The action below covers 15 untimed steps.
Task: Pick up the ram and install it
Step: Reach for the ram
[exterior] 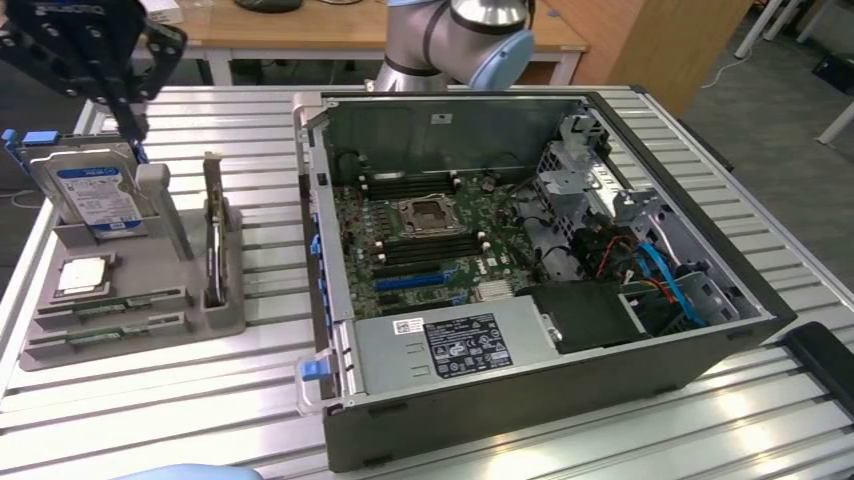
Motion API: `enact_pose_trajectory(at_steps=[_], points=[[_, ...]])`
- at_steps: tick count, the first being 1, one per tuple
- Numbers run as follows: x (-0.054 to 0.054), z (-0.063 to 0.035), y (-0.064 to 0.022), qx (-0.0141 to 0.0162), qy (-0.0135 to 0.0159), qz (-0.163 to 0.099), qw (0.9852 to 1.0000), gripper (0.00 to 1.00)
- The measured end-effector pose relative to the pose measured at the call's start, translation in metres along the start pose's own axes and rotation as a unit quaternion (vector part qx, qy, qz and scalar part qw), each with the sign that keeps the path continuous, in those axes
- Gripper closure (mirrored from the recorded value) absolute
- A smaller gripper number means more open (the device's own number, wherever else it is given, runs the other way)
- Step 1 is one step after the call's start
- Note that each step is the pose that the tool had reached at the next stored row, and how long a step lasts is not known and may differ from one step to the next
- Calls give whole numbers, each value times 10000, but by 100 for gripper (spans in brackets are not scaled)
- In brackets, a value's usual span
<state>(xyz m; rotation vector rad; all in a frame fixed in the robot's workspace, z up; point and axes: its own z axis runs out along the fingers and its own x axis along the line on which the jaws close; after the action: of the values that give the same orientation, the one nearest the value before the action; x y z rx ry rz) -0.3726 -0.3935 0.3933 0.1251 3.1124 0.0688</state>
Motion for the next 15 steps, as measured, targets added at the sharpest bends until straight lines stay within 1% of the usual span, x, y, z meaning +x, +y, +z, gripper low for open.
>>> enact_pose_trajectory(at_steps=[12, 13, 15], points=[[539, -14, -31, 0, -3, 0, 10000, 90], [568, -14, -32, -1, -3, 1, 10000, 90], [570, -14, -33, 0, -3, 0, 10000, 90]])
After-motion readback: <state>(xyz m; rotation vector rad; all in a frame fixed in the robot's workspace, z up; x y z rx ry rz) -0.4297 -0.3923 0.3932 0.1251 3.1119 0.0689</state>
